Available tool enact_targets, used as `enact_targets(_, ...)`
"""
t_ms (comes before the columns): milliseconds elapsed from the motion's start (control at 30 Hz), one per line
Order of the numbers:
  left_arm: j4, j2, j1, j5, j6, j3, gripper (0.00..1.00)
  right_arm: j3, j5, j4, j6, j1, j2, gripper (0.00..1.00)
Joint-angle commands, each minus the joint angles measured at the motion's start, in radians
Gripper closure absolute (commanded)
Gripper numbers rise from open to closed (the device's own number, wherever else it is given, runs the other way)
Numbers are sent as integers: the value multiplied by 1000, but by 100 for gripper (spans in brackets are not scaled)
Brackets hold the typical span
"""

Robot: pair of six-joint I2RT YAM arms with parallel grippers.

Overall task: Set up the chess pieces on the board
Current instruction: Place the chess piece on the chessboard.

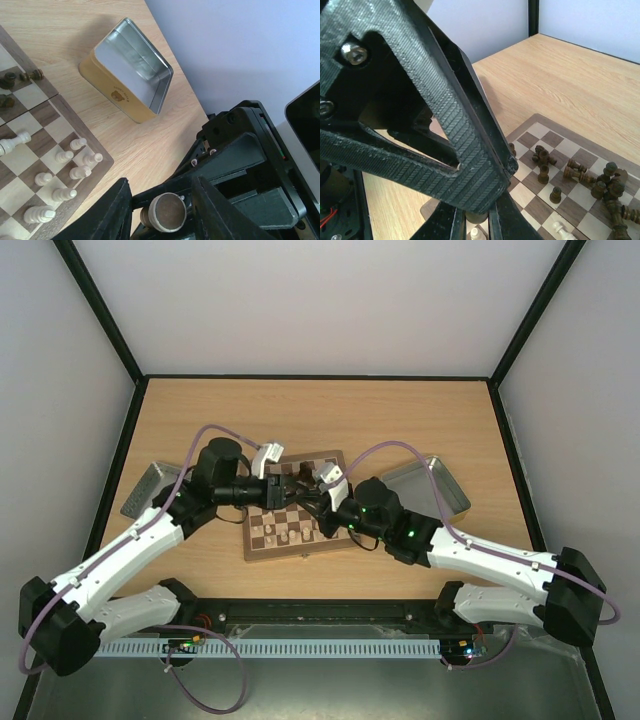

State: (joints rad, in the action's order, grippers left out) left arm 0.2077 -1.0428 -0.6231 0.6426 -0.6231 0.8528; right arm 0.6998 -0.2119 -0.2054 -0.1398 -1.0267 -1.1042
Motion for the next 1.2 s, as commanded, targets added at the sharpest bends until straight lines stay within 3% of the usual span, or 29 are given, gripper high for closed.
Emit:
enact_targets(0, 63, -27, -8, 47, 41, -11, 70, 54, 24, -17, -6, -2, -18, 94)
enact_targets(167, 79, -33, -7, 40, 56, -3, 84, 77, 48, 24, -20, -3, -40, 94)
enact_targets(400, 36, -25, -7, 41, 3, -1, 86, 74, 26, 22, -78, -3, -31, 85)
enact_targets(600, 4, -12, -3, 13, -107, 48, 85, -42, 54, -132, -279, -4, 72, 45)
enact_targets(700, -32, -9, 9, -4, -187, 72, 85, -113, 82, -286, -442, -4, 113, 36)
enact_targets(1000, -350, 16, 62, 26, -570, 42, 84, -207, 273, -567, -869, -2, 171, 26)
enact_targets(1167, -493, 15, 69, 37, -711, 11, 84, -171, 288, -600, -982, -2, 165, 38)
